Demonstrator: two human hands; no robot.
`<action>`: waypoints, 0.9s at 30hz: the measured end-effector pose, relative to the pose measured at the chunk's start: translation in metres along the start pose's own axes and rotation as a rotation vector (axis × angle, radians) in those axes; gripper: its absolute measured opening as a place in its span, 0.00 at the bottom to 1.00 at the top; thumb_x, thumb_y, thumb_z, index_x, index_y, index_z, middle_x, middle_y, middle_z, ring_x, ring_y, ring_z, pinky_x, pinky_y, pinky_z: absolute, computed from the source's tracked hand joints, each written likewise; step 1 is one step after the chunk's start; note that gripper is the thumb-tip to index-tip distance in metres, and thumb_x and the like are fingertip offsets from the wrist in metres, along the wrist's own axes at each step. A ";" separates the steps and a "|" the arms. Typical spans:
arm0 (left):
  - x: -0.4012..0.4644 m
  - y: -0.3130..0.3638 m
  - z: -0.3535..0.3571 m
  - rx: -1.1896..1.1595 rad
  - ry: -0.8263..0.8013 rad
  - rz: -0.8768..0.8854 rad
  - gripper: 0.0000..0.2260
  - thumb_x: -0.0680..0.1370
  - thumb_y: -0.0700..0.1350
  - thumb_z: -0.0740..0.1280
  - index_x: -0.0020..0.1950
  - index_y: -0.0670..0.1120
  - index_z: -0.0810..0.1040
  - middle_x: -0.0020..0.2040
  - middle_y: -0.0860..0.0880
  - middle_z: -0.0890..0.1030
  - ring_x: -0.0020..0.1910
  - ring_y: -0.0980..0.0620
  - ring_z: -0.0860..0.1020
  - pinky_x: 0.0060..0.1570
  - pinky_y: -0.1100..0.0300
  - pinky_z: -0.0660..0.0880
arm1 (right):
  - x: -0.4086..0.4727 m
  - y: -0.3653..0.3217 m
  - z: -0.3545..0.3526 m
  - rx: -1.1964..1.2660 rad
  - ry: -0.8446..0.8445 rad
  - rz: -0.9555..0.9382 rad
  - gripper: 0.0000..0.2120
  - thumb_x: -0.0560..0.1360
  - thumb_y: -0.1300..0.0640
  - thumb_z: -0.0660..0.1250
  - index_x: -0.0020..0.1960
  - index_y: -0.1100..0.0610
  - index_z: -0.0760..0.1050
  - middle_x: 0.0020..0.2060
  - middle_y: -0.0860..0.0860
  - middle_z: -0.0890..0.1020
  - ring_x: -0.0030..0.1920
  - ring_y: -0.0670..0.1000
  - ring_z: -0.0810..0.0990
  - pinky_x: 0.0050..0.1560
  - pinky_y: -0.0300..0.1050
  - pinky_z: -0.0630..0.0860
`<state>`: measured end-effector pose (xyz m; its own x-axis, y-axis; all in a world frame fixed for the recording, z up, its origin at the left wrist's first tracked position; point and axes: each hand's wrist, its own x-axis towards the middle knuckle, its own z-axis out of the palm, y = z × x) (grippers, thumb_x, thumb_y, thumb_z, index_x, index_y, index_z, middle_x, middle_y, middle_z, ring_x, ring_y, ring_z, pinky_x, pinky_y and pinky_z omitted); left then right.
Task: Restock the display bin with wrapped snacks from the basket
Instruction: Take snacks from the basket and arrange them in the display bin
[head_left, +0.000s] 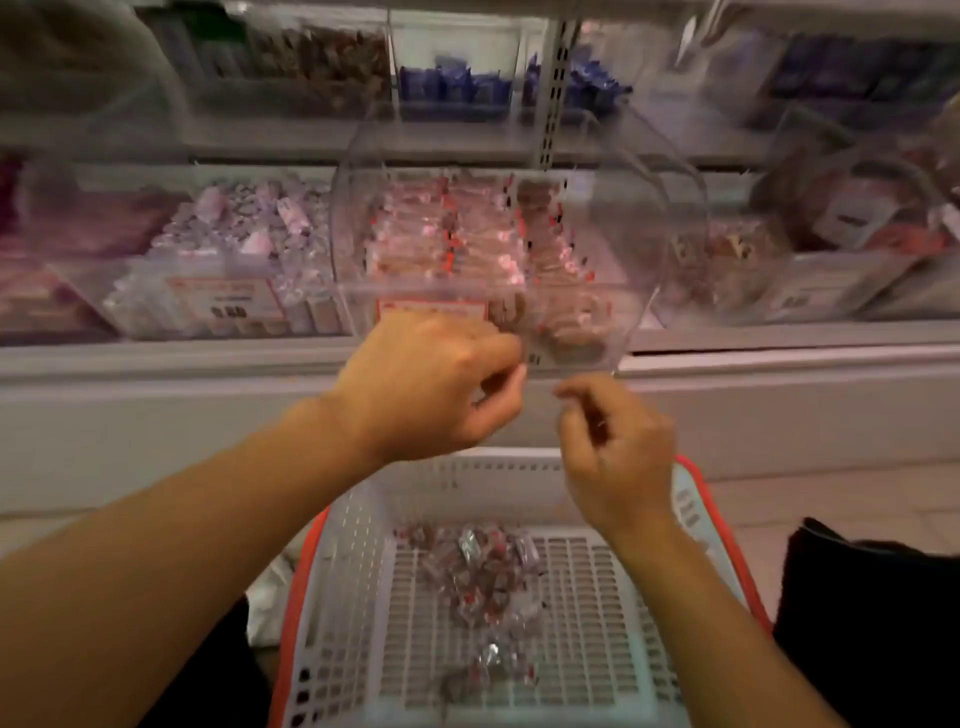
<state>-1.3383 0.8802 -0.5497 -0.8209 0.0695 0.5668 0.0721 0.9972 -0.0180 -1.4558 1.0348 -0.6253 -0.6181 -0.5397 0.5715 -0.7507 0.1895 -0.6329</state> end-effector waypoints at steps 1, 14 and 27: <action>-0.014 0.007 0.019 0.006 -0.257 -0.055 0.09 0.77 0.49 0.64 0.38 0.48 0.74 0.36 0.48 0.79 0.34 0.44 0.78 0.31 0.54 0.73 | -0.028 0.020 0.017 -0.008 -0.264 0.255 0.10 0.75 0.58 0.66 0.55 0.56 0.80 0.41 0.50 0.82 0.40 0.50 0.79 0.42 0.45 0.75; -0.240 0.097 0.237 -0.641 -1.225 -1.411 0.54 0.64 0.50 0.82 0.79 0.43 0.51 0.77 0.38 0.57 0.74 0.38 0.64 0.70 0.46 0.67 | -0.195 0.150 0.110 -0.377 -1.258 0.963 0.66 0.65 0.58 0.82 0.79 0.45 0.31 0.79 0.54 0.33 0.79 0.63 0.47 0.74 0.57 0.62; -0.247 0.131 0.287 -0.442 -1.098 -1.261 0.28 0.70 0.44 0.76 0.67 0.44 0.71 0.61 0.43 0.75 0.57 0.42 0.78 0.57 0.52 0.77 | -0.226 0.156 0.142 -0.389 -1.187 0.653 0.21 0.70 0.58 0.74 0.61 0.56 0.73 0.58 0.56 0.77 0.57 0.59 0.77 0.57 0.53 0.78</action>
<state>-1.2893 1.0012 -0.9285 -0.4482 -0.5142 -0.7312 -0.8836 0.3789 0.2751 -1.3999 1.0701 -0.9276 -0.4591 -0.5916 -0.6627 -0.5457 0.7765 -0.3151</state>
